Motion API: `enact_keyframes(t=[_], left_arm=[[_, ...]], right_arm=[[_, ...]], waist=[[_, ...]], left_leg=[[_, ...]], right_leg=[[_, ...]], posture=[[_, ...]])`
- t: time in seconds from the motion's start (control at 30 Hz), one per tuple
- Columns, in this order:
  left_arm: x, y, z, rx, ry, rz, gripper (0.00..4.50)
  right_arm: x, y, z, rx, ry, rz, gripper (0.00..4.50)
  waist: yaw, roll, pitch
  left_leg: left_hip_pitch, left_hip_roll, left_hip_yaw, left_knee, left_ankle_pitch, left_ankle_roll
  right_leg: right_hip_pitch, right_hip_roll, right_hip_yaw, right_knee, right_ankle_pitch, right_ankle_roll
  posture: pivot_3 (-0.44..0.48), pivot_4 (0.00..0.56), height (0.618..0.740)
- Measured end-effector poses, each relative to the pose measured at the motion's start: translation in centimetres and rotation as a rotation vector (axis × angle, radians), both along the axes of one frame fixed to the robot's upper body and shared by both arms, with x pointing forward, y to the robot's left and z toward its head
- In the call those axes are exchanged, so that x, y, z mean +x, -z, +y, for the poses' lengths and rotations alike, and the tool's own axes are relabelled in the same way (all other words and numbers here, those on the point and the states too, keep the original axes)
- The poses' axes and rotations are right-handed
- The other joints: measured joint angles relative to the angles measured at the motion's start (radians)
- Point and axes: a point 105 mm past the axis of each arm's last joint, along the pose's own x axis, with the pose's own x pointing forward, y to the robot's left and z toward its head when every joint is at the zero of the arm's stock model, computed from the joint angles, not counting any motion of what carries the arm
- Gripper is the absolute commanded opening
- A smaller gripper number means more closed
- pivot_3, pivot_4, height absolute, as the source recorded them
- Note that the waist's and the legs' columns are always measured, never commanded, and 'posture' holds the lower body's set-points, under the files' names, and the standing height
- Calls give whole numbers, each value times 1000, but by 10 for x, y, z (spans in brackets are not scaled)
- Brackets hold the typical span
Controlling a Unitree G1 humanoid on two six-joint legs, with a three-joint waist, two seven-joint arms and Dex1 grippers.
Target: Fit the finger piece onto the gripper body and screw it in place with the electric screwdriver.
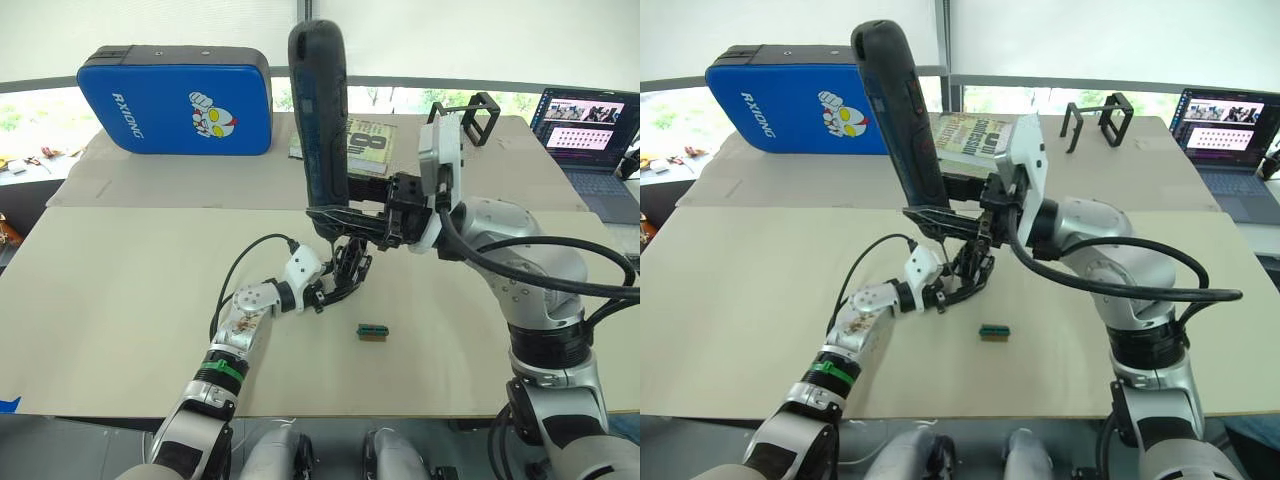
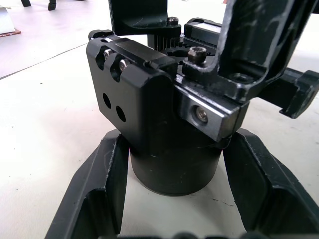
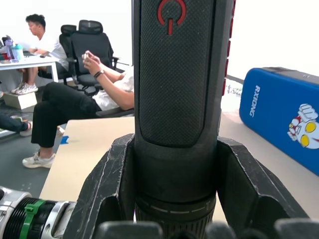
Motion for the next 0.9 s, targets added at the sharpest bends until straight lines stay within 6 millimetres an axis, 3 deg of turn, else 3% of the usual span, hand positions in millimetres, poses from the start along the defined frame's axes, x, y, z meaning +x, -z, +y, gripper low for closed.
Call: enact_keyframes(t=[0.9], left_arm=[[-1,0,5,6,-5,-7,2269]], right_arm=[[13,-3,3,-27,30,-91,1863]], waist=[[-12,0,0]], left_leg=[[0,0,0,-1,0,0]], right_leg=[[0,0,0,0,0,0]], posture=[[0,150,740]])
